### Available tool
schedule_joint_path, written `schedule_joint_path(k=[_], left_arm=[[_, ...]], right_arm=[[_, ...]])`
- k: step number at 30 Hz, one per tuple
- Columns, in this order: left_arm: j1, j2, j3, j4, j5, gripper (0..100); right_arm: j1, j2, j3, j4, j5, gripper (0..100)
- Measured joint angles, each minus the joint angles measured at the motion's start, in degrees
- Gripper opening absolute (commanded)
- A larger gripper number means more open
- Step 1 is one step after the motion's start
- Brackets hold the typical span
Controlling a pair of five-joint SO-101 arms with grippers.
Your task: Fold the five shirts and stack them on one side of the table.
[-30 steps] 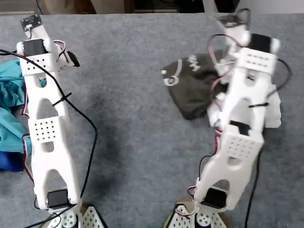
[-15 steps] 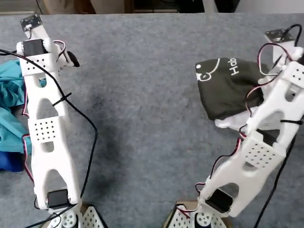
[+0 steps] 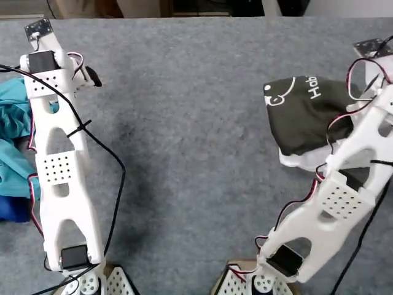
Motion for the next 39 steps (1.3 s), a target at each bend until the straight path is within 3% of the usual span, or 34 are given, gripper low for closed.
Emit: schedule_joint_path(k=[3,9,14,16,18,22,25,29,33,35,39], left_arm=[[0.0,0.0,0.0,0.0,0.0,27],[0.0,0.0,0.0,0.0,0.0,27],[-0.2,-1.0,0.4,0.0,-4.5,27],[-1.1,-2.7,1.1,0.0,-7.0,27],[-2.4,-5.4,2.2,0.0,-8.6,27],[-7.1,-12.4,5.5,0.0,-9.8,27],[-12.1,-18.3,9.7,0.0,-12.5,27],[-19.6,-26.4,16.4,0.0,-17.8,27],[-27.8,-33.4,23.0,0.0,-22.1,27],[-31.6,-35.8,26.4,0.0,-23.5,27],[-37.8,-38.4,32.6,0.0,-25.1,27]], right_arm=[[0.6,0.6,-0.1,0.0,1.0,9.0],[1.5,1.1,-0.1,1.8,2.7,33.7],[3.0,1.1,-0.2,2.1,4.0,35.3],[3.8,-0.4,-0.2,2.1,4.0,34.6],[4.6,-3.3,-0.2,2.1,4.0,27.9],[4.5,-10.5,4.5,2.1,4.0,0.0],[4.5,-15.2,11.9,2.1,1.2,5.6],[3.7,-21.5,23.9,2.1,-2.9,0.5],[4.2,-29.3,39.8,2.1,-3.1,1.6],[5.7,-33.8,50.7,2.0,-0.9,1.9],[12.8,-48.4,75.5,-5.3,10.5,1.9]])
